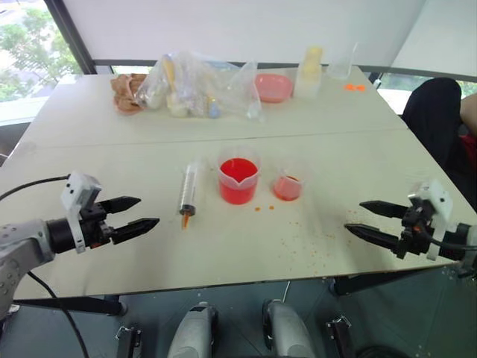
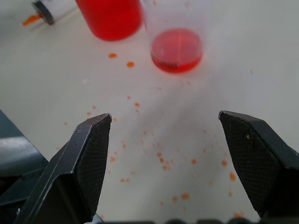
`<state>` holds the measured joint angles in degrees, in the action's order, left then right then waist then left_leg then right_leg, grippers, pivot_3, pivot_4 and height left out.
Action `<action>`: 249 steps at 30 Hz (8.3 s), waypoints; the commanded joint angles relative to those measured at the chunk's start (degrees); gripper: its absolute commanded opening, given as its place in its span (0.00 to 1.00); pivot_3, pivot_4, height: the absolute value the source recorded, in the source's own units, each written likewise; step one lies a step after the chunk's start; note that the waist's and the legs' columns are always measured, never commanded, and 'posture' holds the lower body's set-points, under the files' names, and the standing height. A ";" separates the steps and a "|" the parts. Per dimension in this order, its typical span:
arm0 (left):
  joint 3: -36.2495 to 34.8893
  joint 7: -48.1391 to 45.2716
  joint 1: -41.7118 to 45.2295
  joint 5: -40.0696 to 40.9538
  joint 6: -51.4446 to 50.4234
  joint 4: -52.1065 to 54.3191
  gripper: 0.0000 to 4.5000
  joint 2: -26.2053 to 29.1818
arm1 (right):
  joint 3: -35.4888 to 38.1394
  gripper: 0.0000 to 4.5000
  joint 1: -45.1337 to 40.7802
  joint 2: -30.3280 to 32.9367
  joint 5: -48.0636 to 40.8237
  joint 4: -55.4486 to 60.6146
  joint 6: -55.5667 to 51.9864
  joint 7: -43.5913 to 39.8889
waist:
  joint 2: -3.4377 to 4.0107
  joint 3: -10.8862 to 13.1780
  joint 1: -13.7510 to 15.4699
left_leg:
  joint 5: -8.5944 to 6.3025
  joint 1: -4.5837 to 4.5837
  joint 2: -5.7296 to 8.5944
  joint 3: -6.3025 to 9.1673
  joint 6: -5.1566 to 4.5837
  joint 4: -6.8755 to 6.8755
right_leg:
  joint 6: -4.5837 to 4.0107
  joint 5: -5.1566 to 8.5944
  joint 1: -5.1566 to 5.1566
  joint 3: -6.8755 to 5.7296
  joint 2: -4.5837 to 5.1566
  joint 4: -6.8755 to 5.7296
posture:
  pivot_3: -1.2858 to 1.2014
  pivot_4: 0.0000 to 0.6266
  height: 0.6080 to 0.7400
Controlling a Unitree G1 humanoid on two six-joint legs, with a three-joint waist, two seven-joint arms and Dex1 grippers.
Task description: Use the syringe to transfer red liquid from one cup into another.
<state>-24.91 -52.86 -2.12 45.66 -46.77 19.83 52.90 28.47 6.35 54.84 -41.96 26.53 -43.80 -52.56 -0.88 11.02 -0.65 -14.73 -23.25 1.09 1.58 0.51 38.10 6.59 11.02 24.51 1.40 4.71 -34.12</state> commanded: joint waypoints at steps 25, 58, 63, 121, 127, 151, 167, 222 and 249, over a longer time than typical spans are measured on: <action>9.87 3.61 9.04 -8.38 -9.74 0.03 0.99 7.78 | -3.04 0.86 -4.13 1.02 -0.69 3.86 -0.43 0.14 | -0.01 0.02 0.11 | 0.00 -0.11 0.01 0.05 0.00 -0.01 | 0.00 0.00 0.10 -0.01 0.02 0.03 | 0.52 0.24 1.00; 55.41 -1.52 83.26 -34.31 -29.44 -73.67 0.99 -26.31 | -17.17 0.86 -20.85 -1.72 2.39 15.53 5.49 6.58 | -0.32 0.19 0.19 | -0.08 -0.27 0.32 0.07 -0.16 0.03 | 0.38 -0.07 0.17 -0.08 -0.03 -0.12 | 0.52 0.24 1.00; 54.42 -0.93 81.95 -35.58 -30.20 -73.69 0.99 -27.13 | -17.34 0.86 -20.90 -1.89 2.23 15.13 5.73 7.12 | -0.32 0.19 0.04 | -0.08 -0.27 0.30 0.09 -0.17 0.03 | 0.39 -0.07 0.18 -0.08 -0.04 -0.14 | 0.52 0.24 1.00; 26.76 -4.84 55.62 -19.32 16.91 -28.22 0.32 -34.78 | -26.01 0.86 -53.90 -15.01 24.42 -21.18 35.00 6.95 | 0.00 0.05 -0.05 | -0.03 -0.12 0.41 0.01 -0.09 0.05 | 0.47 -0.17 0.10 -0.03 0.02 -0.22 | 0.52 0.24 1.00; 28.65 -5.92 54.10 -20.77 18.20 -27.25 0.32 -33.78 | -27.49 0.86 -55.40 -17.76 24.74 -20.59 34.34 7.23 | 0.00 0.06 -0.04 | -0.03 -0.13 0.42 0.02 -0.09 0.05 | 0.47 -0.17 0.10 -0.03 0.03 -0.22 | 0.52 0.24 1.00; 30.32 -5.33 51.04 -23.30 21.32 -28.75 0.32 -33.39 | -29.98 0.00 -57.15 -22.94 28.29 -26.03 38.36 6.15 | 0.01 0.06 -0.10 | -0.03 -0.12 0.42 0.04 -0.09 0.04 | 0.46 -0.17 0.10 -0.04 0.00 -0.23 | 0.52 0.24 1.00; 31.44 -4.85 48.65 -24.59 23.05 -30.82 0.32 -34.19 | -26.52 0.00 -62.03 -22.55 31.34 -32.00 43.19 10.33 | 0.01 0.06 -0.11 | -0.03 -0.12 0.42 0.05 -0.09 0.04 | 0.46 -0.17 0.10 -0.04 0.00 -0.23 | 0.52 0.24 1.00; 27.10 -3.83 69.61 -25.87 40.46 -58.22 0.32 -55.62 | -8.28 0.76 -43.44 -4.94 20.09 -12.55 24.61 16.53 | 0.02 0.06 0.13 | -0.07 -0.14 0.40 0.03 -0.16 0.01 | 0.46 -0.17 0.06 -0.05 -0.02 -0.11 | 0.52 0.24 1.00; 31.50 -5.18 64.17 -31.54 42.59 -56.04 0.32 -55.21 | -15.37 0.01 -42.72 -8.22 19.14 -11.48 24.83 10.70 | 0.03 0.06 0.25 | -0.07 -0.15 0.41 0.06 -0.16 0.03 | 0.46 -0.17 0.06 -0.05 -0.01 -0.11 | 0.52 0.24 1.00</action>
<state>6.07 -58.22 61.03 14.19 -4.51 -38.34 -1.55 11.53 -35.27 46.38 -22.32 13.44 -19.67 -42.16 -0.85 11.08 -0.40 -14.80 -23.39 1.50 1.63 0.35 38.13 7.05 10.85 24.56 1.36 4.70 -34.23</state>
